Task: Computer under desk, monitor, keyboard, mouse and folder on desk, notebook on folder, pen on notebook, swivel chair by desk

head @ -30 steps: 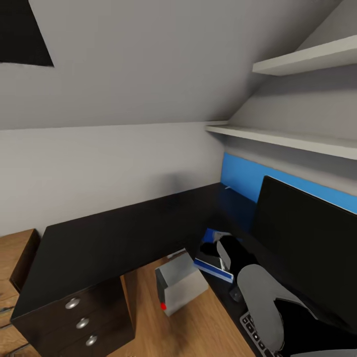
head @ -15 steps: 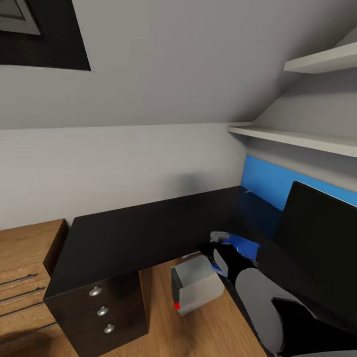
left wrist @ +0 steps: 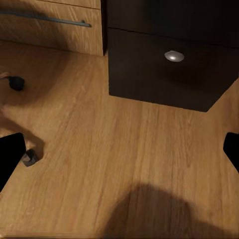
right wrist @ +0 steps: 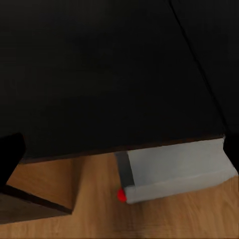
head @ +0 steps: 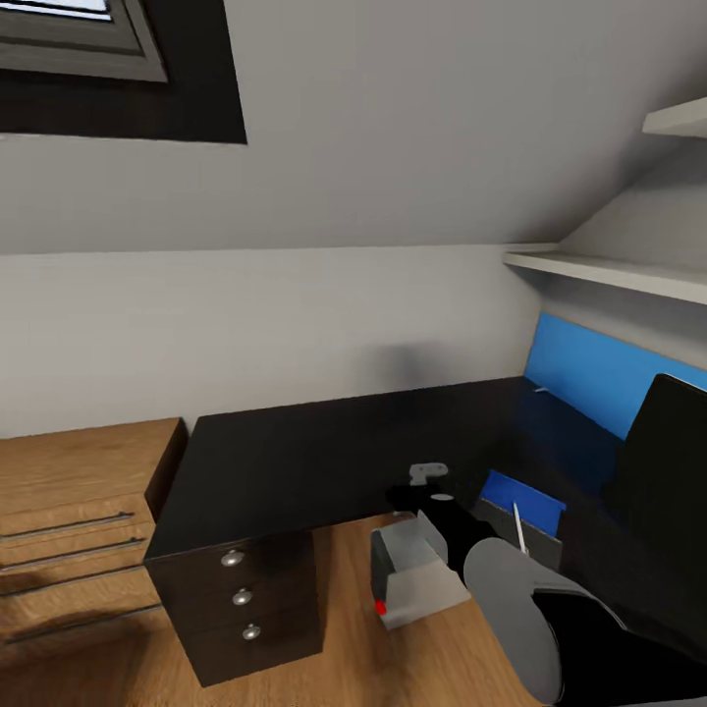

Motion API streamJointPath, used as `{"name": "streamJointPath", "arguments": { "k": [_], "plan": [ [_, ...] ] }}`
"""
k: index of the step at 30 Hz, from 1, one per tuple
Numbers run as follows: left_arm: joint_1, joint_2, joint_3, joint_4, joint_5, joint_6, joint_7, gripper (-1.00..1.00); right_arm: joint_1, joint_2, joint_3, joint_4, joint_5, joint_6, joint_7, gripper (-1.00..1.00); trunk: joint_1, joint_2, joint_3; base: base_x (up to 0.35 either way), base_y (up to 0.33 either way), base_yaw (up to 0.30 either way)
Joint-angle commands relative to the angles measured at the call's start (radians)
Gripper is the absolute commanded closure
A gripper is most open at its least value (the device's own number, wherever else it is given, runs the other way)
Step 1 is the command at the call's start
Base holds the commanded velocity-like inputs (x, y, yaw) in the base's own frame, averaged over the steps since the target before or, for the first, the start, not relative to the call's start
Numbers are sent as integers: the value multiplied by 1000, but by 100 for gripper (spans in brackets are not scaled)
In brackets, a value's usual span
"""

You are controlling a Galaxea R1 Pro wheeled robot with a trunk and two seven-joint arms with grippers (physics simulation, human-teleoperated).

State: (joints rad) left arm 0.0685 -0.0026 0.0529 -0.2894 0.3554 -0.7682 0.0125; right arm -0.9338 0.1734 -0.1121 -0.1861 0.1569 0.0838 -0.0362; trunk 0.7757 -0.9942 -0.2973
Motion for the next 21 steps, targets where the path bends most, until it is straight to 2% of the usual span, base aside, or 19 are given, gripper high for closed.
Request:
{"name": "streamJointPath", "arguments": {
  "k": [1, 7, 15, 19, 21],
  "plan": [
    [1, 0, 4, -2, -4, 0, 1, -100, 0, 1, -7, 1, 10, -1, -1, -100, 0, -1, -1, -44, 0, 281],
    [1, 0, 4, -2, -4, 1, 1, -100, 0, 1, -5, 24, 10, -50, 2, -100, 0, -1, -1, -191, 0, 230],
    [1, 0, 4, -2, -4, 1, 1, -100, 0, 1, -6, 71, 9, -121, 8, -100, 0, -1, -1, -299, 0, 61],
    [1, 0, 4, -2, -4, 2, 1, -100, 0, 1, -6, 124, 9, -197, 10, -100, 0, -1, -1, -321, 0, 14],
    [1, 0, 4, -2, -4, 2, 1, -100, 0, 1, -5, 162, 9, -262, 11, -100, 0, -1, -1, -325, 0, 6]
  ]
}}
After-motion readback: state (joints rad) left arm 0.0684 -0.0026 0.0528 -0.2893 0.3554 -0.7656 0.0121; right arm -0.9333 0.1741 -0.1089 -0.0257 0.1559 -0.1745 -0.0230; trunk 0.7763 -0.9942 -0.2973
